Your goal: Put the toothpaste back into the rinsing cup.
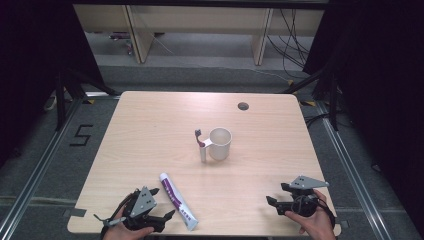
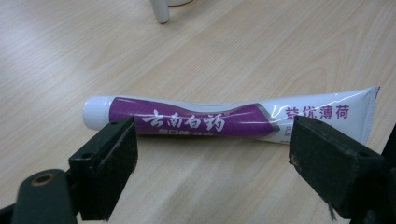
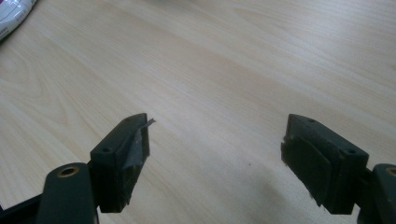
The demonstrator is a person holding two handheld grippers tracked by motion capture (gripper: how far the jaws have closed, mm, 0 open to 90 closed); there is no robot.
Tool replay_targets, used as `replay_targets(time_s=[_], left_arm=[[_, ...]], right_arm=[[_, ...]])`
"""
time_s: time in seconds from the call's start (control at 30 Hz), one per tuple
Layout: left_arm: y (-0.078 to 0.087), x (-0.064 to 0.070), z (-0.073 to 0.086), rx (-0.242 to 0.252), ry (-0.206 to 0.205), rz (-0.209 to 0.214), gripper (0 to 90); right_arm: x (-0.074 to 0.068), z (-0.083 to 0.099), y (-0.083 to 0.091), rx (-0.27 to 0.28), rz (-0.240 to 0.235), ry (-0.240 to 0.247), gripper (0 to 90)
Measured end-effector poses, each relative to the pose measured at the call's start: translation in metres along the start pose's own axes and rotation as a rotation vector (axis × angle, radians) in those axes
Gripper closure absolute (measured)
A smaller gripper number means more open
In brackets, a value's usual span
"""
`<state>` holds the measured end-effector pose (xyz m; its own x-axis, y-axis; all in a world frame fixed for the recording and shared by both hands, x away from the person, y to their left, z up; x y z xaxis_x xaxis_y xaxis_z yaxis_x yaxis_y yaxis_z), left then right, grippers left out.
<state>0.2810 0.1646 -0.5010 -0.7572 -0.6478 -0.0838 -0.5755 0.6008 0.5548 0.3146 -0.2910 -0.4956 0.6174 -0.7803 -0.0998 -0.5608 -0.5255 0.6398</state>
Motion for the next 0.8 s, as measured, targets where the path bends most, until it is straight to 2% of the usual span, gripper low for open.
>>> replay_targets(time_s=[0.03,0.07,0.1,0.13,0.17,0.2,0.23,0.3,0.33,0.4,0.43,0.5,0.57,0.6,0.67,0.77,0.8], left_arm=[[0.0,-0.001,-0.001,-0.014,-0.035,0.002,15.3],[-0.001,-0.001,-0.003,-0.018,-0.052,0.02,15.4],[-0.001,-0.001,-0.004,-0.032,-0.074,0.015,15.4],[-0.004,0.001,-0.005,-0.01,-0.066,0.029,15.5],[-0.004,0.0,-0.007,-0.035,-0.105,0.033,15.7],[-0.005,-0.002,-0.008,-0.053,-0.141,0.028,16.0],[-0.005,-0.002,-0.009,-0.056,-0.147,0.03,16.0],[-0.007,-0.004,-0.012,-0.081,-0.198,0.031,18.1],[-0.006,-0.006,-0.015,-0.11,-0.231,0.022,19.8],[-0.008,-0.009,-0.02,-0.131,-0.283,0.025,18.5],[-0.009,-0.01,-0.022,-0.144,-0.301,0.035,19.6],[-0.013,-0.011,-0.028,-0.178,-0.36,0.052,20.2],[-0.017,-0.011,-0.032,-0.2,-0.393,0.079,21.3],[-0.019,-0.011,-0.033,-0.21,-0.398,0.092,21.9],[-0.023,-0.011,-0.034,-0.234,-0.401,0.111,21.9],[-0.028,-0.015,-0.036,-0.279,-0.436,0.145,22.8],[-0.029,-0.017,-0.036,-0.294,-0.45,0.156,23.0]], right_arm=[[0.0,0.0,0.0,-0.002,-0.001,-0.002,24.0],[0.0,0.0,0.0,-0.006,-0.002,-0.002,24.1],[-0.002,0.001,0.0,-0.006,-0.011,-0.03,24.1],[-0.002,0.001,0.0,-0.006,-0.012,-0.031,24.2],[-0.001,0.0,0.0,-0.013,-0.01,-0.028,24.3],[0.0,0.0,0.0,-0.007,-0.003,-0.004,24.3],[0.0,0.0,0.0,-0.007,-0.003,-0.004,24.3],[0.0,0.0,0.001,-0.006,-0.004,-0.004,24.4],[0.0,0.0,0.0,-0.003,-0.005,-0.002,24.5],[0.0,0.0,0.0,-0.005,-0.007,-0.006,24.5],[-0.001,0.001,0.0,-0.005,-0.015,-0.035,24.6],[-0.001,0.001,0.0,0.0,-0.013,-0.037,24.6],[-0.001,0.001,0.0,0.0,-0.016,-0.039,24.7],[0.002,0.0,0.001,0.002,-0.01,-0.011,24.7],[0.002,0.0,0.002,0.002,-0.008,-0.018,24.8],[0.003,0.001,0.001,0.004,-0.005,-0.015,24.9],[0.003,0.001,0.0,0.005,-0.023,-0.027,24.9]])
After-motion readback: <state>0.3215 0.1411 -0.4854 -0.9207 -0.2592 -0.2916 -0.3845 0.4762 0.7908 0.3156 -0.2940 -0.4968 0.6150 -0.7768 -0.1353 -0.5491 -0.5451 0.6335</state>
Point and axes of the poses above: each handheld gripper's, and its own axes: y roughly backward along the jaws, z roughly out of its underside, x roughly to its right, the point moved 1 cm from there along -y, roughly forward along the jaws, and after that the axes turned 2 degrees about x, right-handed, at the moved point
